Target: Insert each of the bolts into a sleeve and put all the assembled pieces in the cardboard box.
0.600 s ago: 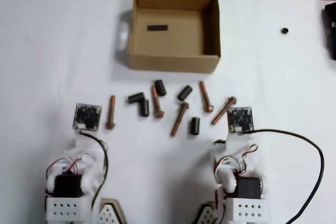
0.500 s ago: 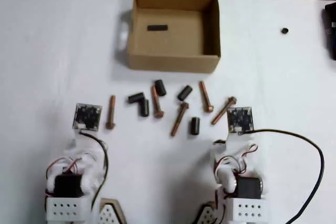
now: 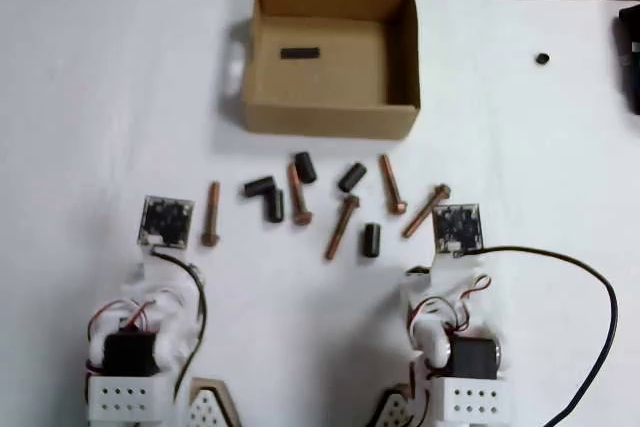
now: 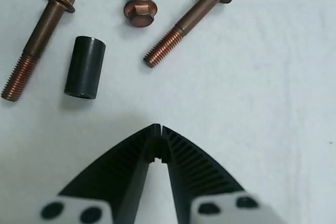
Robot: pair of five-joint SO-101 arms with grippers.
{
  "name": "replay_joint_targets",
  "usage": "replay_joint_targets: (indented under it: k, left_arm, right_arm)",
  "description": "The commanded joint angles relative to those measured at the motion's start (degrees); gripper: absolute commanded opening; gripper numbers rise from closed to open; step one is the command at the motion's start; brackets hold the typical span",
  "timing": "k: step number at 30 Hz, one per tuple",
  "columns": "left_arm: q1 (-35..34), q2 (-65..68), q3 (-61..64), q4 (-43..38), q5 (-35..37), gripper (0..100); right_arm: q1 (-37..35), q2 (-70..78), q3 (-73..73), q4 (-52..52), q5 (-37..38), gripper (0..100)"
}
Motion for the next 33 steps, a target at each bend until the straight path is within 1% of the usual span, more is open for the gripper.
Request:
replay_joint_targets:
  k: [1, 6, 10, 13, 16, 19, 21, 24, 27, 30, 33]
  left_arm:
    - [-0.3, -1.3, -3.0, -0.9, -0.2, 2]
    - [-0.3, -1.3, -5.3, -0.8, -0.1, 2]
    - [-0.2, -1.3, -10.1, 0.0, -0.1, 2]
    - [0.1, -1.1, -15.1, 0.7, 0.1, 2]
    - [0.0, -1.1, -20.8, 3.4, 0.0, 2]
    - [0.0, -0.9, -26.0, 4.0, -0.1, 2]
    - [0.1, 0.3, -29.2, 3.1, -0.1, 2]
    - [-0.1, 8.1, -36.0, 2.5, -0.2, 2]
    - [-0.3, 22.0, -47.3, 3.3, 0.5, 2]
    - [-0.3, 36.0, -62.4, 9.7, 4.4, 2]
    - [0.0, 47.6, -80.5, 16.6, 7.3, 2]
  right_arm:
    - [0.3, -0.9, 0.4, 0.4, -0.4, 1.9]
    - [0.0, -1.0, 0.1, -0.8, -0.6, 1.9]
    - [0.0, -0.9, -2.8, -1.6, -0.3, 1.9]
    - [0.0, -0.7, -11.6, 1.7, -0.3, 1.9]
    - [0.0, -0.5, -22.3, 4.5, -0.3, 2.0]
    - [-0.2, 0.6, -30.2, 5.1, -0.2, 2.1]
    - [-0.1, 4.0, -34.6, 5.0, -0.2, 2.1]
    - [-0.1, 14.8, -42.4, 5.1, -0.2, 2.1]
    - [-0.1, 29.1, -52.5, 6.1, -0.5, 2.1]
    - [-0.4, 41.4, -66.4, 10.7, -0.7, 2.1]
    - [-0.4, 50.2, -81.5, 15.3, -0.7, 2.1]
